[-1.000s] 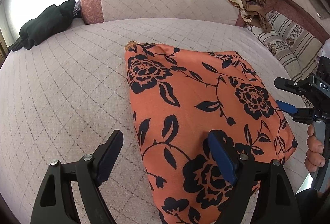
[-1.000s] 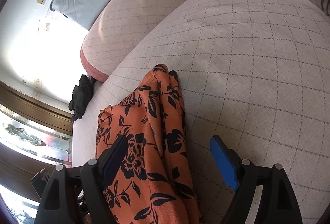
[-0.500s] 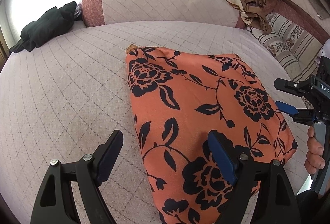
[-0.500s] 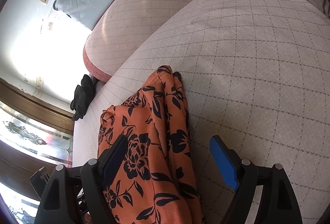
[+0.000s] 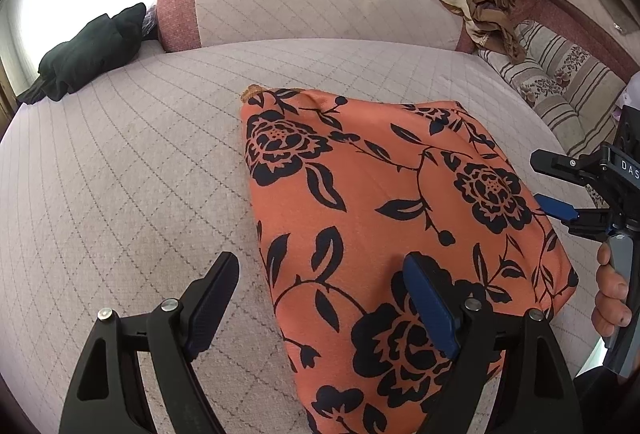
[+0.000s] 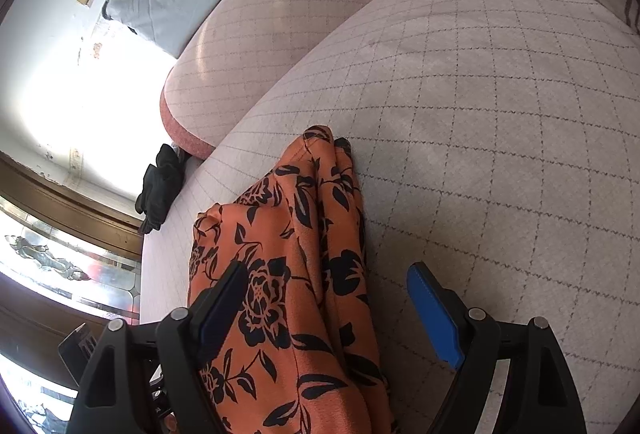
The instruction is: Fold small clothes
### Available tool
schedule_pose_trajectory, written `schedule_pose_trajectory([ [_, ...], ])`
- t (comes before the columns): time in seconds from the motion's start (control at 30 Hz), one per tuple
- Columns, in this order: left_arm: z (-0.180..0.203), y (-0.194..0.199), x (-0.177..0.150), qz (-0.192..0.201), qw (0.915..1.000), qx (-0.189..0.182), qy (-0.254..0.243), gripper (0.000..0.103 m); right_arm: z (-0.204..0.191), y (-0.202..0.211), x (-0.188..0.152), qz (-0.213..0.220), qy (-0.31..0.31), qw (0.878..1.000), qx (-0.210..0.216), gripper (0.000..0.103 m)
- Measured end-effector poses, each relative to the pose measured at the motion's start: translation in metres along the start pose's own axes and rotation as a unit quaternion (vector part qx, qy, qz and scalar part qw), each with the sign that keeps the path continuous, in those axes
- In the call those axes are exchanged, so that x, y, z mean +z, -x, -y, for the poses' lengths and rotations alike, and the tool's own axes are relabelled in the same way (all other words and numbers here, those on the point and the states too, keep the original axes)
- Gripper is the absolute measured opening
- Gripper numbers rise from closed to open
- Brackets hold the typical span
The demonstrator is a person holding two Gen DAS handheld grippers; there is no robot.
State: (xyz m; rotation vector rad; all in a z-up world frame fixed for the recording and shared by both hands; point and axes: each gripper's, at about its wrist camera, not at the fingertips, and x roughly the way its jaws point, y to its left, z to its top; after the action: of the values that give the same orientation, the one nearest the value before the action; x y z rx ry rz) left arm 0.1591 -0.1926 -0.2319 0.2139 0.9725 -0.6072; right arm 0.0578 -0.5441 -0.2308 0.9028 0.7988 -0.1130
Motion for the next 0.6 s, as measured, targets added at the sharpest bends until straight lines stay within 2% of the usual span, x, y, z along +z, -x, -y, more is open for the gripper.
schedule_pose_trajectory([
  [0.6, -0.0001, -0.0032, -0.0018, -0.004, 1.0000, -0.004, 0.002, 0.085, 0.0002, -0.0061, -0.0040, -0.011, -0.002, 1.000, -0.008, 0.084],
])
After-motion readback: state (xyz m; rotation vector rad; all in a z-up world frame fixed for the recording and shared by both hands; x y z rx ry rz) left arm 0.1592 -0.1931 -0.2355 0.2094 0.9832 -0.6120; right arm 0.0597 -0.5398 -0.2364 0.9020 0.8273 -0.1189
